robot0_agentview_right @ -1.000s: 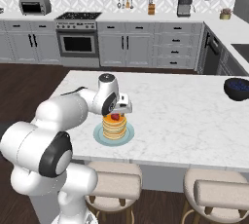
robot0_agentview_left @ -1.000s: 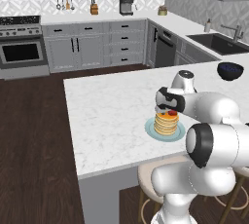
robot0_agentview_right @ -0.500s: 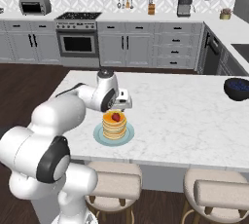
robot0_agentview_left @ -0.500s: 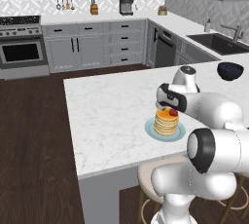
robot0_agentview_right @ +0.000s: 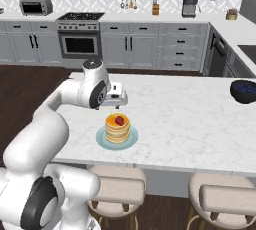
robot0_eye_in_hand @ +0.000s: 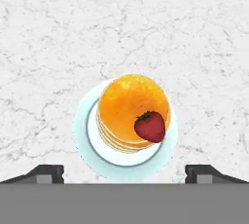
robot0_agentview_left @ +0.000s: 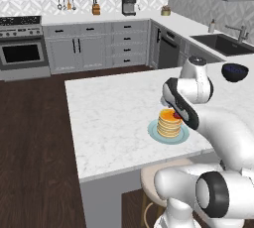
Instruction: Take the strawberry from the fridge and place it on top of the pancake, located on the dining counter.
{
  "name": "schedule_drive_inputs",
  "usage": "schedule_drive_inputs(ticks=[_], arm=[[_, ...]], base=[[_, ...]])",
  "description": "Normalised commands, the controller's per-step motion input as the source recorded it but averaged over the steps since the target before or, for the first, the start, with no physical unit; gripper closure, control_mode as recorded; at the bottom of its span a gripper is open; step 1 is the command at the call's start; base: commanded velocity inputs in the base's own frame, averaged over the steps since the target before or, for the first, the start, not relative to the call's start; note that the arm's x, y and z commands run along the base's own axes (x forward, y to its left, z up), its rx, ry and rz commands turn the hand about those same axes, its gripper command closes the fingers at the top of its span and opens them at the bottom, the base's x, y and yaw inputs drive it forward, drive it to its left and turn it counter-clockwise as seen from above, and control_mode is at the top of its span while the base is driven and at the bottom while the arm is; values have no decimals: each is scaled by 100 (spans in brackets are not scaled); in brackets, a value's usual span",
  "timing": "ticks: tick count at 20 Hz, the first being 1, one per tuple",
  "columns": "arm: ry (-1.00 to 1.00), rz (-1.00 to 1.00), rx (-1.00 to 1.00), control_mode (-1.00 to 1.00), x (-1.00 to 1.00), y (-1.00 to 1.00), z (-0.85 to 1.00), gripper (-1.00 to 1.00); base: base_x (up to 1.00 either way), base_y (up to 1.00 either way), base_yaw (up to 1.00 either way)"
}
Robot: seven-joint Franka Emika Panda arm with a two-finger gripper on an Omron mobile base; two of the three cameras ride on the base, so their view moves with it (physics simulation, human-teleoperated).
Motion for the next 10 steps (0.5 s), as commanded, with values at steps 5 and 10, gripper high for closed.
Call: schedule_drive_inputs(ticks=[5,10], arm=[[0,0,-6,-100,-100,96,17,-100],[0,0,-8,-100,-100,100,21,-100]], base=[[0,0,0],[0,0,0]])
